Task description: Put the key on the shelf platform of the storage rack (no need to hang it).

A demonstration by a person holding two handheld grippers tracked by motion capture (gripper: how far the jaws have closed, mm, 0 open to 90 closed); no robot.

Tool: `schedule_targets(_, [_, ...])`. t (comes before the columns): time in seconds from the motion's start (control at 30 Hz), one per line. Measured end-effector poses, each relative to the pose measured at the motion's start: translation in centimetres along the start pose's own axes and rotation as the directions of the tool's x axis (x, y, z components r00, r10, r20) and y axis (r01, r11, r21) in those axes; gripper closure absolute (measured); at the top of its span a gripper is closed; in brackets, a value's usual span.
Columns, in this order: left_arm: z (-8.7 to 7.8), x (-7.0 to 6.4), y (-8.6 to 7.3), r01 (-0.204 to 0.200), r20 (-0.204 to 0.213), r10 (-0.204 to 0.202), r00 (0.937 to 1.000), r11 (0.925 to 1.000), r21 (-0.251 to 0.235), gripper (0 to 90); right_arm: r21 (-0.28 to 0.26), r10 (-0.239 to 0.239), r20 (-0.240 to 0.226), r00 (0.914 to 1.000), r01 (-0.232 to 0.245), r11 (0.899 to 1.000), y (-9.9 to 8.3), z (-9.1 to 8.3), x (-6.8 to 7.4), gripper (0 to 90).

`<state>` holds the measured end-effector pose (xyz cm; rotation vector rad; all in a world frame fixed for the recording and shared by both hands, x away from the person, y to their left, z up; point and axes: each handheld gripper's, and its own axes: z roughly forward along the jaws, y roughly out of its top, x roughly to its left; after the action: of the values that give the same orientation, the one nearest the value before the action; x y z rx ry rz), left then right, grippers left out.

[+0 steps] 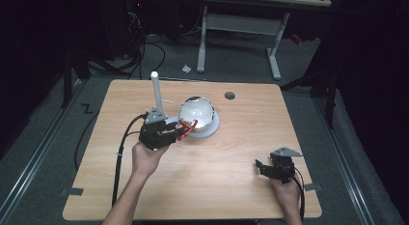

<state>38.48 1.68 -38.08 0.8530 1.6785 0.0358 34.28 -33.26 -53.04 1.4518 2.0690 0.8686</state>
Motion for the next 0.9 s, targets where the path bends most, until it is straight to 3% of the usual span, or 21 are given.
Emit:
schedule_targets(0.17, [0.7,-1.0,0.4,-0.004,0.022,0.004,0.9997,1.0,0.001,65.7,0.0,0.0,0.001,1.0,0.0,1.0,0.0,0.0,0.0,29.4])
schedule_targets(0.23, [1.4,-1.7,0.5,0.014,0.017,-0.014,0.9998,0.9999,0.006,65.7,0.0,0.0,0.0,1.0,0.0,1.0,0.0,0.0,0.0,29.4])
schedule_targets(0.4, [2.7,-2.4,0.3,-0.015,0.009,0.015,0.9999,0.9999,0.006,65.7,0.0,0.001,-0.001,1.0,-0.001,1.0,0.0,0.0,0.0,29.4])
schedule_targets(0.6, [4.1,-2.7,0.4,-0.01,-0.02,0.01,0.9998,0.9999,0.008,65.7,0.001,0.002,-0.002,1.0,-0.002,1.0,0.0,0.0,0.0,29.4])
schedule_targets(0.63, [4.7,-2.6,0.5,-0.031,-0.021,0.031,0.9993,0.9995,0.009,65.7,0.001,0.004,-0.002,1.0,-0.004,1.0,0.0,0.0,0.0,29.4])
schedule_targets(0.8, [6.0,-2.4,1.0,0.022,-0.04,-0.022,0.999,0.9997,0.006,65.7,0.001,0.004,-0.002,1.0,-0.004,1.0,0.0,0.0,0.0,29.4])
schedule_targets(0.9, [6.8,-2.0,1.1,0.026,-0.058,-0.025,0.998,0.9997,0.006,65.7,0.001,0.004,-0.002,1.0,-0.004,1.0,0.0,0.0,0.0,29.4])
